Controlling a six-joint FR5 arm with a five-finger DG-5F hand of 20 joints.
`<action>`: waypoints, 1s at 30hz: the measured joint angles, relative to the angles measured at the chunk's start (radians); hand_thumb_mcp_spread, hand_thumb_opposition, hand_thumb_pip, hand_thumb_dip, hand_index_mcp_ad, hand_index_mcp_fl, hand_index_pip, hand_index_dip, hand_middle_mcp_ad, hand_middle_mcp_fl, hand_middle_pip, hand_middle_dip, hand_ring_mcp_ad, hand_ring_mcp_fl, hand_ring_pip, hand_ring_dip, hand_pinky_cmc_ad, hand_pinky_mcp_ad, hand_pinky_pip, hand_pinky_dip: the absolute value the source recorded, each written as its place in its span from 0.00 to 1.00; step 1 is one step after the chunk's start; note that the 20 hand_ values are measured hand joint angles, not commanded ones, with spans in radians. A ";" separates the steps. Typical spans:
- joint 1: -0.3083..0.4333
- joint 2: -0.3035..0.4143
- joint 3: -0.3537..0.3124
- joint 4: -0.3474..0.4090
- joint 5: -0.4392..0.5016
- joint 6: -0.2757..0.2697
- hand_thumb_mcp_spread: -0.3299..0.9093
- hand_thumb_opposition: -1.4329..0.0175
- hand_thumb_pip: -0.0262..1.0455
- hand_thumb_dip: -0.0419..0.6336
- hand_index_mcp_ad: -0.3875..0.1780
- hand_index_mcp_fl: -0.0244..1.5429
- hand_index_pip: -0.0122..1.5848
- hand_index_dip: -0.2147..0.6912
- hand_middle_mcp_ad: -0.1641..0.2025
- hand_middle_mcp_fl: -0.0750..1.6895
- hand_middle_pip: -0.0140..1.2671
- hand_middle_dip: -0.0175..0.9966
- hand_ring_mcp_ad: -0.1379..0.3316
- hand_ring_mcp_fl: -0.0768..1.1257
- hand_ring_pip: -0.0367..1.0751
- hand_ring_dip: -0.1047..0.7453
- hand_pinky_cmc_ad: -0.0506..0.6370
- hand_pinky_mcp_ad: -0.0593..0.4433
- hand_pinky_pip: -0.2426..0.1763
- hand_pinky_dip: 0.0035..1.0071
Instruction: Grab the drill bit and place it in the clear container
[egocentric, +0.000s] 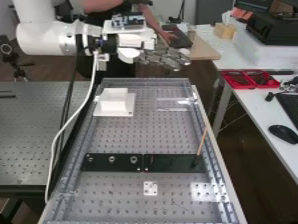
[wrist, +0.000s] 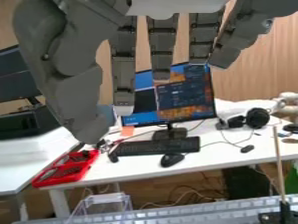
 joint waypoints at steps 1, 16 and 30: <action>0.000 0.002 -0.001 0.000 0.001 0.000 0.60 0.42 0.63 0.48 0.48 0.23 0.43 0.46 0.65 0.15 0.10 0.22 0.70 0.08 0.12 0.17 0.51 0.41 0.37 0.30; -0.007 0.041 -0.017 -0.002 0.030 -0.019 0.60 0.42 0.60 0.48 0.48 0.23 0.39 0.47 0.65 0.15 0.10 0.22 0.70 0.08 0.12 0.17 0.51 0.41 0.36 0.32; 0.004 0.066 -0.033 0.019 0.093 -0.026 0.60 0.42 0.59 0.48 0.51 0.23 0.37 0.48 0.65 0.15 0.10 0.22 0.69 0.08 0.12 0.17 0.51 0.41 0.37 0.33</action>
